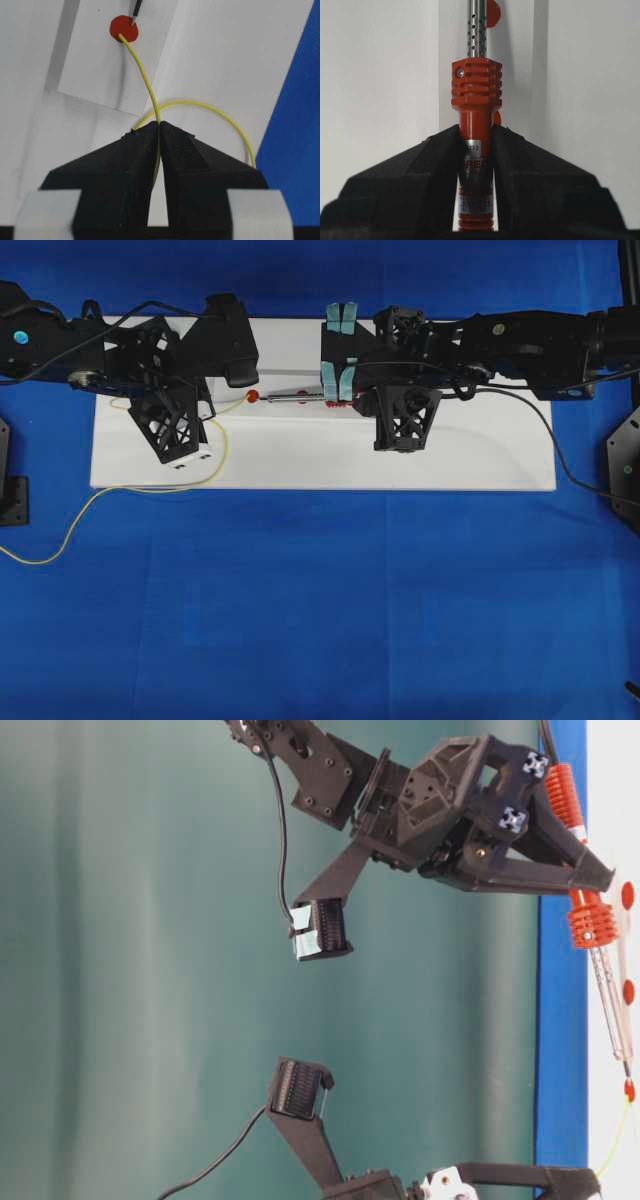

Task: Touch the tip of the soldering iron to the tip of the solder at the mark.
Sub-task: 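Bring solder tip to left red dot and iron tip toward it, then hold iron tip against solder tip at the left red dot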

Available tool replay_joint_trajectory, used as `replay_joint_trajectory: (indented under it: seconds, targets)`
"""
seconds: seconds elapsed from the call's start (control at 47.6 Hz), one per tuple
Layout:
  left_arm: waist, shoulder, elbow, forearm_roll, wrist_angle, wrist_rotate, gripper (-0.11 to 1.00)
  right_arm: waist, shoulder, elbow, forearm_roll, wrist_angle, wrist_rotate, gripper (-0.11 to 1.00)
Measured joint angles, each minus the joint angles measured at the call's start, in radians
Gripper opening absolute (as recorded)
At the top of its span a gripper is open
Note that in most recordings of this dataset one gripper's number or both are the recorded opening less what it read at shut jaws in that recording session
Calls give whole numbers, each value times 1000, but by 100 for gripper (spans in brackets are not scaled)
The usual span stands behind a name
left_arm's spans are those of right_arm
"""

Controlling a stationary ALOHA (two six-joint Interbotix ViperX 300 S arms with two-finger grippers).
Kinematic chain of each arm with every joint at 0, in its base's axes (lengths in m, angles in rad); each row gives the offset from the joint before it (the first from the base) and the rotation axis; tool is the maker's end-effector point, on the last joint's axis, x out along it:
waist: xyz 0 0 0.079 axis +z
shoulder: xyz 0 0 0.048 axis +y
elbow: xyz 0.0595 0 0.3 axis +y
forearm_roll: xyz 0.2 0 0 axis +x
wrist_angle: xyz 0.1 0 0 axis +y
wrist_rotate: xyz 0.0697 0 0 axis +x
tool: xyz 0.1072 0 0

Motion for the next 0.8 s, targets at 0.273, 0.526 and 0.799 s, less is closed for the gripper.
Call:
replay_joint_trajectory:
  seconds: [0.273, 0.526, 0.799]
  targets:
    - [-5, 0, 0, 0, -6, 0, 2, 0, 5, -6, -8, -8, 0, 6]
    - [-5, 0, 5, 0, -6, 0, 2, 0, 9, -9, -12, -8, 0, 6]
    - [-3, 0, 6, 0, -6, 0, 2, 0, 12, -9, -14, -12, 0, 6]
